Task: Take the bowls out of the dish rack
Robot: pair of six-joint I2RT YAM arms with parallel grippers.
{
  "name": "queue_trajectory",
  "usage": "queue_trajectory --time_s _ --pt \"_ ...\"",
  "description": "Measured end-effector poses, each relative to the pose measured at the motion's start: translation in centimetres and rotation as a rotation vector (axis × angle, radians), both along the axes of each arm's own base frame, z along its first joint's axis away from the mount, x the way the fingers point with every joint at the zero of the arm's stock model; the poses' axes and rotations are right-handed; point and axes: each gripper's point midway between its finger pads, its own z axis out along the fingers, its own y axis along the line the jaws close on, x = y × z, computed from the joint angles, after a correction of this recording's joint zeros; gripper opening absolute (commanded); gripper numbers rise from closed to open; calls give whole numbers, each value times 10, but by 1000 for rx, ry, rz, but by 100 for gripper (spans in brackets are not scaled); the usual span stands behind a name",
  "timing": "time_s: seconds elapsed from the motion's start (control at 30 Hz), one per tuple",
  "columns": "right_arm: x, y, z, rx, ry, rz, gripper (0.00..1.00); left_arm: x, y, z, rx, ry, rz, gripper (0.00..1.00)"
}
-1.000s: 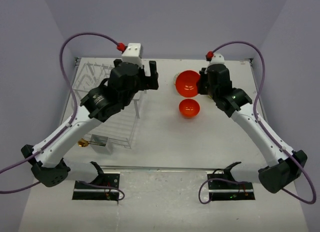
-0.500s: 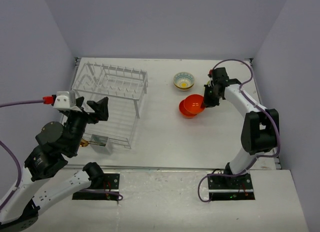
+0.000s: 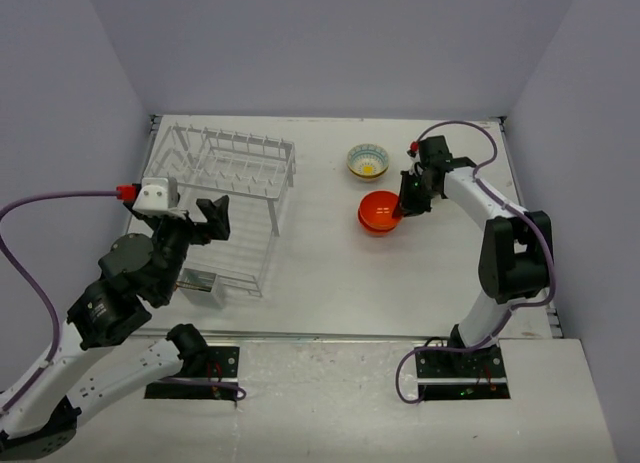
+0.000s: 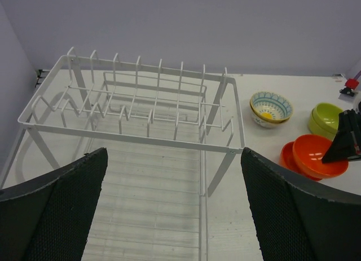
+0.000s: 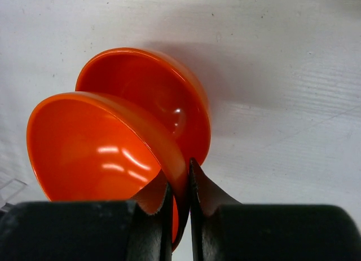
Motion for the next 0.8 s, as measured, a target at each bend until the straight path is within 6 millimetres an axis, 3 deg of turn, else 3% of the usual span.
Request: queue_trajectory --time_s 0.43,0.6,0.8 --pt "19 7 4 30 -73 8 8 7 -1 -13 35 37 39 100" --pt "21 8 1 39 -87 10 16 8 7 -17 52 50 79 100" --pt "18 10 -5 50 -83 16 18 7 11 -18 52 49 100 100"
